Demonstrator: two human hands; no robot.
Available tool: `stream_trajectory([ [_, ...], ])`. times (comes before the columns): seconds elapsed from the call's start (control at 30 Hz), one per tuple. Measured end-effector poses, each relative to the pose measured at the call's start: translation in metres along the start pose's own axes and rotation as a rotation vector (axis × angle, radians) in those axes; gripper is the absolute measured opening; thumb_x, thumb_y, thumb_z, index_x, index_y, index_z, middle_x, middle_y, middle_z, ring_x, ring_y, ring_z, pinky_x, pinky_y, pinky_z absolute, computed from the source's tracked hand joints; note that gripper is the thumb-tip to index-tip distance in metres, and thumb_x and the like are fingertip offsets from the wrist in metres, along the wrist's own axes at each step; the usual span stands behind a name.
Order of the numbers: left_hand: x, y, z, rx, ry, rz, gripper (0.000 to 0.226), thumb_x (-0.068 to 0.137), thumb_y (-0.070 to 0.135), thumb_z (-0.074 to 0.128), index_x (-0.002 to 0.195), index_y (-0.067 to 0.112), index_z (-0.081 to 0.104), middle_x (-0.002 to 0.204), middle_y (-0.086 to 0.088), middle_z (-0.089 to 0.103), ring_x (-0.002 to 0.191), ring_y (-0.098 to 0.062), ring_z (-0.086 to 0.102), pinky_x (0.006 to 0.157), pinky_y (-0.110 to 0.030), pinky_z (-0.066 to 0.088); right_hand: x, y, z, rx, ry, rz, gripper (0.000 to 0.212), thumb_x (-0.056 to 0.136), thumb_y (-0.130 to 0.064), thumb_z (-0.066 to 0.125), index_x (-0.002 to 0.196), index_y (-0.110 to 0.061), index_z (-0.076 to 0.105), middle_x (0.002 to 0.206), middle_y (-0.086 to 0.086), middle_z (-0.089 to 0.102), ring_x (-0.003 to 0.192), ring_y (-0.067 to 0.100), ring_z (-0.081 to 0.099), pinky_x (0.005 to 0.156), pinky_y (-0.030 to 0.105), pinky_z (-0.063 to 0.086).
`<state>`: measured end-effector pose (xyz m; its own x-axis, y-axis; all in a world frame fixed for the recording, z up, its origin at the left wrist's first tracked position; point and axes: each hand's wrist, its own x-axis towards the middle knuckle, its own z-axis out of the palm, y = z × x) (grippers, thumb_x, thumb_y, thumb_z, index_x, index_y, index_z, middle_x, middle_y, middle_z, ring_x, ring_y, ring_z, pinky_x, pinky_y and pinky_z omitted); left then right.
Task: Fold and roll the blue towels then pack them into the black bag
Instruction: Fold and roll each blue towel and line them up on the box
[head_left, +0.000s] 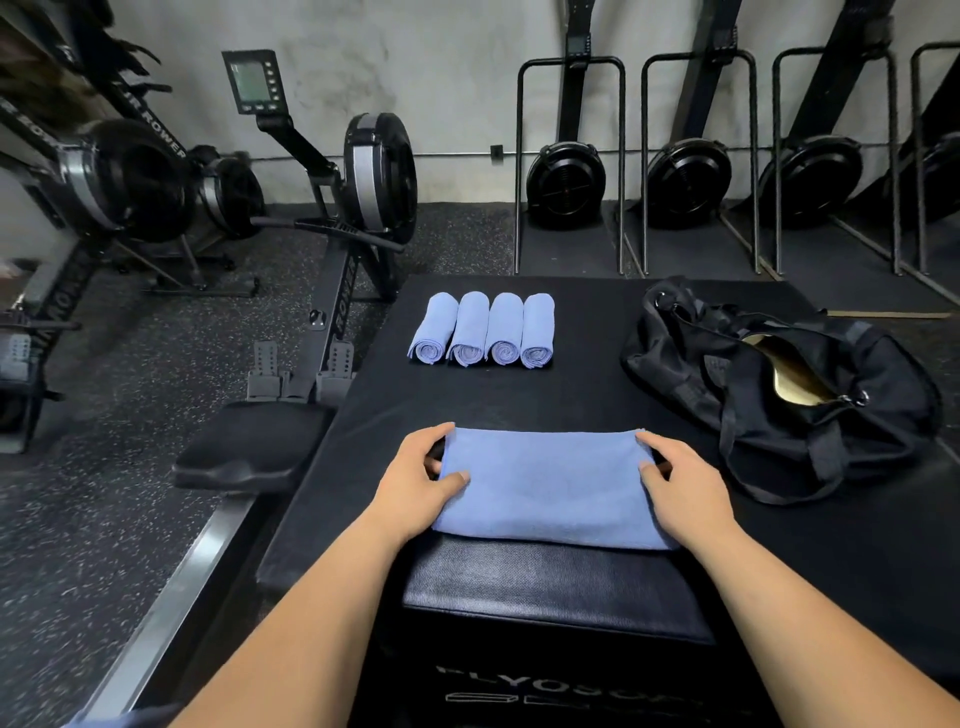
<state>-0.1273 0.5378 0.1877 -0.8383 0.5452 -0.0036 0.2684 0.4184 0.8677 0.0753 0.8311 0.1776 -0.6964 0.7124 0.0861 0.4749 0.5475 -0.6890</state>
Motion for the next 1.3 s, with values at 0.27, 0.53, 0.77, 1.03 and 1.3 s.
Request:
stream_trajectory([
  [0.27,-0.042,-0.014,0.000,-0.141,0.120,0.064,0.066,0.087,0.022,0.080,0.139,0.054,0.053,0.130,0.021,0.062,0.062,-0.019,0.061,0.079,-0.042,0.060,-0.049,0.006,-0.010,0.080,0.049,-0.114,0.049,0.094,-0.015,0.074,0.139,-0.033,0.065,0.150,-0.009,0.050,0.112,0.010,0.063,0.100,0.030,0.045],
  [0.53,-0.072,-0.005,0.003,0.060,0.186,0.127,0.047,0.091,0.017,0.080,0.127,0.044,0.065,0.114,0.019,0.063,0.074,-0.011,0.064,0.075,-0.007,0.044,-0.072,0.008,0.000,0.005,0.156,-0.152,0.039,0.088,-0.003,0.076,0.118,-0.028,0.077,0.119,-0.012,0.059,0.097,0.008,0.060,0.089,0.025,0.045],
  [0.77,-0.068,-0.003,0.009,0.386,0.242,0.113,0.029,0.097,0.028,0.068,0.125,0.033,0.067,0.120,0.013,0.058,0.082,-0.010,0.066,0.085,-0.038,0.055,-0.073,0.005,0.005,-0.125,0.202,-0.056,0.026,0.095,-0.015,0.073,0.120,-0.022,0.077,0.117,-0.006,0.057,0.094,0.019,0.058,0.084,0.036,0.050],
  [1.03,-0.043,0.033,0.062,0.761,0.040,0.382,0.039,0.102,0.037,0.052,0.136,0.019,0.061,0.148,-0.007,0.052,0.133,-0.033,0.052,0.106,-0.044,0.044,-0.052,-0.041,0.031,-0.462,0.003,-0.339,0.050,0.100,-0.050,0.051,0.140,-0.022,0.062,0.162,0.011,0.042,0.145,0.037,0.041,0.110,0.052,0.046],
  [1.3,-0.040,0.013,0.049,1.025,-0.194,0.149,0.069,0.108,0.057,0.014,0.169,0.026,-0.002,0.175,-0.007,-0.015,0.161,-0.023,-0.019,0.130,-0.046,-0.005,-0.053,-0.034,0.035,-0.654,-0.293,-0.228,0.098,0.081,-0.082,-0.025,0.166,-0.041,0.000,0.175,0.002,-0.010,0.161,0.027,-0.014,0.130,0.045,0.002],
])
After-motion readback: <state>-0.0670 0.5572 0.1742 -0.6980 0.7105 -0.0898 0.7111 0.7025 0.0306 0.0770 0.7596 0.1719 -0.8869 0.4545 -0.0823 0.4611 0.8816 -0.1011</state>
